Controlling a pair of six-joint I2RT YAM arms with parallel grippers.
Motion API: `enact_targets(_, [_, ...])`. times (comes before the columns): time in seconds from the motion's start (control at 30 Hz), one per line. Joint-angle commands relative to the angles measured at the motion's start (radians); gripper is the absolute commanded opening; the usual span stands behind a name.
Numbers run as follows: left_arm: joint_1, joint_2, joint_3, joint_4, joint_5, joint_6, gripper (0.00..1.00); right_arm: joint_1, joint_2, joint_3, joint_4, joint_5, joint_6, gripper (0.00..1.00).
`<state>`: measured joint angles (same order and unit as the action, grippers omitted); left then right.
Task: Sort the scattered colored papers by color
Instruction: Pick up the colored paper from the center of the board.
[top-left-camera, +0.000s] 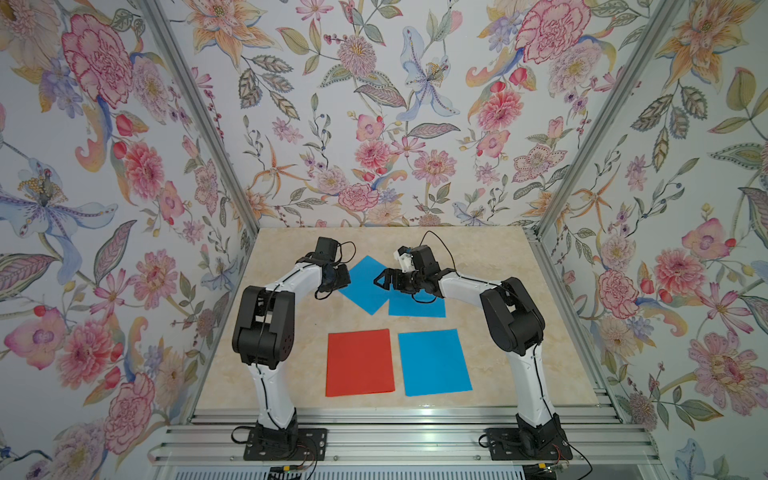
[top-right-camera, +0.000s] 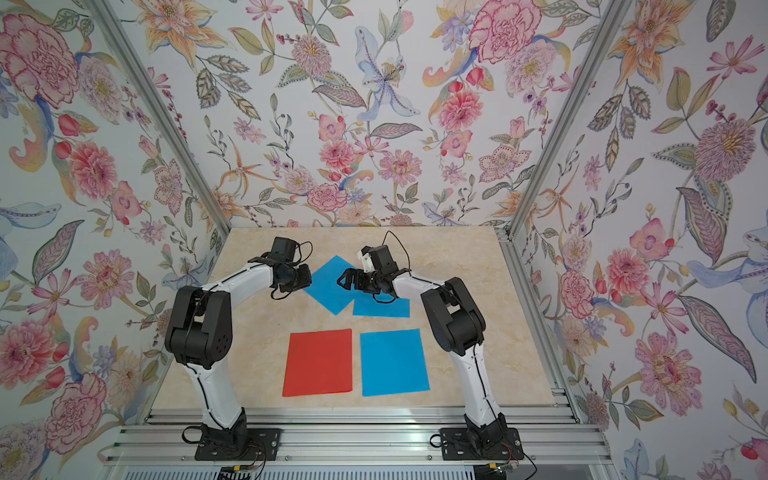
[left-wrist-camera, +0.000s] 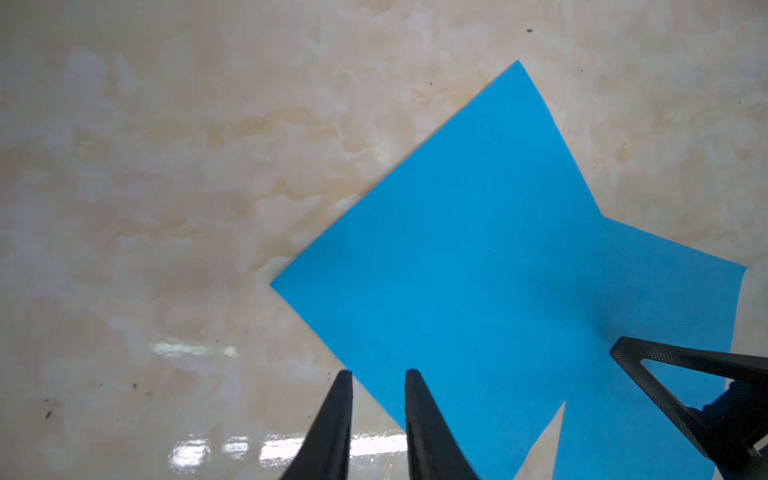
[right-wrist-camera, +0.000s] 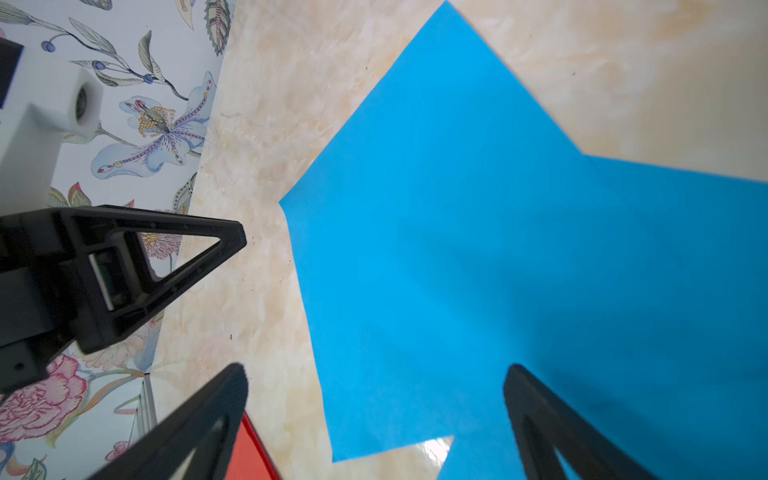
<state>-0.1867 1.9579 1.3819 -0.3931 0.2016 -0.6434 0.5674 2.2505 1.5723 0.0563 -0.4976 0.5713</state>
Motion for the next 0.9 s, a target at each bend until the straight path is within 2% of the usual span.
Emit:
enact_targets(0.0, [0.027,0.036,0.032,-0.021,-0.019,0.027,0.26,0.008,0.043,0.057,0.016,-0.026,0.020,1.00])
enact_targets(0.37, [0.069,0.094,0.067,-0.028,-0.023,0.036,0.27,0.009,0.118,0.157,-0.103,0.010,-0.028,1.00])
enact_targets(0.87, [0.076,0.150,0.098,-0.035,-0.028,0.040,0.28,0.008,0.125,0.156,-0.143,0.020,-0.041,1.00])
